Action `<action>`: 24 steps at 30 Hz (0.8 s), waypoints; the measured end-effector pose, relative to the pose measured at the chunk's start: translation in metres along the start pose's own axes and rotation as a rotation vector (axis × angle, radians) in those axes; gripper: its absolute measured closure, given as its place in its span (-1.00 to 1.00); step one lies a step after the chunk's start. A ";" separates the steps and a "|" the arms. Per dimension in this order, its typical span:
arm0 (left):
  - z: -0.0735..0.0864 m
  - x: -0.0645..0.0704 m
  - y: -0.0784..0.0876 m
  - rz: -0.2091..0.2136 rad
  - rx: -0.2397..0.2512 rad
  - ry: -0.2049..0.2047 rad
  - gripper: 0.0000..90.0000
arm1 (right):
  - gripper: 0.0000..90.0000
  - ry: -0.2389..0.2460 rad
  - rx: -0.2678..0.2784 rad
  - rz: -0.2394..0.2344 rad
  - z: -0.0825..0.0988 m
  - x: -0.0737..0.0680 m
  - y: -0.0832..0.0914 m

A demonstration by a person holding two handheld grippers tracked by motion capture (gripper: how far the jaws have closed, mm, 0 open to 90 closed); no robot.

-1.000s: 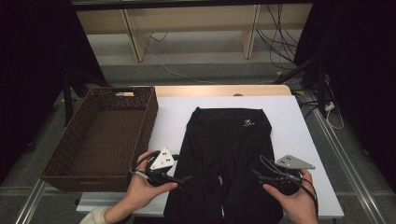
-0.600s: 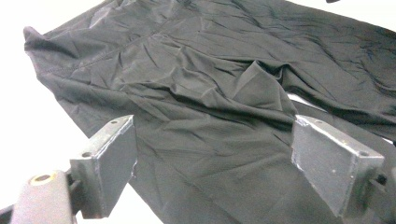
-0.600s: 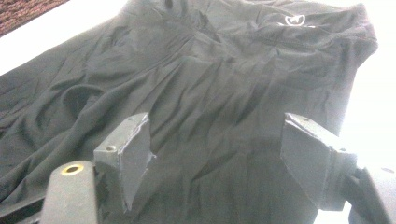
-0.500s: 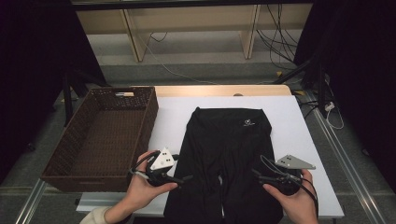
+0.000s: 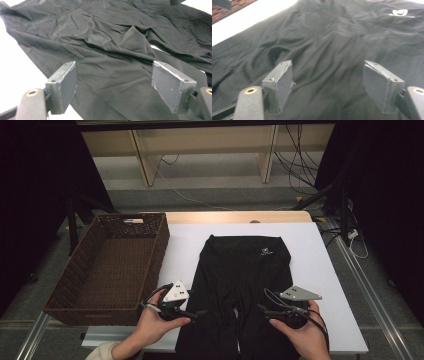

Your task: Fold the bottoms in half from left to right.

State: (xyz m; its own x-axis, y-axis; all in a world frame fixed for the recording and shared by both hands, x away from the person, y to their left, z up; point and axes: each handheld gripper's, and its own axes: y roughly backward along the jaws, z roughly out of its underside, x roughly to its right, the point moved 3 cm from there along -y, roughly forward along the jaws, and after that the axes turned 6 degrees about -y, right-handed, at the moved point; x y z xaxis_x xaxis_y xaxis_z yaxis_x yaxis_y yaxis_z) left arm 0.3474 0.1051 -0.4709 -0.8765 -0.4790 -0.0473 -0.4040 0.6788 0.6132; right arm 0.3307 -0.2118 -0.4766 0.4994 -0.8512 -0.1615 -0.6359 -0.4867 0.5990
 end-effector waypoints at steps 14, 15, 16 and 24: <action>0.019 0.006 -0.006 -0.007 -0.156 0.049 -0.37 | -0.41 0.058 -0.096 -0.127 0.006 -0.044 -0.028; 0.021 0.006 -0.008 -0.002 -0.180 0.049 -0.37 | -0.40 0.060 -0.102 -0.131 0.005 -0.046 -0.031; 0.022 0.006 -0.010 -0.001 -0.188 0.055 -0.35 | -0.39 0.060 -0.108 -0.136 0.004 -0.050 -0.035; 0.032 0.006 -0.019 -0.004 -0.244 0.064 -0.11 | -0.07 0.079 -0.195 -0.062 0.002 -0.062 -0.065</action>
State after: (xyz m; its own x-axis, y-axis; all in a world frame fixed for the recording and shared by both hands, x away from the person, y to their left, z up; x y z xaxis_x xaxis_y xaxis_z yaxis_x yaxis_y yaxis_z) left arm 0.3415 0.1071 -0.5075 -0.8535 -0.5210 -0.0051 -0.3258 0.5259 0.7857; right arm 0.3399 -0.1274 -0.5068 0.5837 -0.7989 -0.1451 -0.4807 -0.4840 0.7312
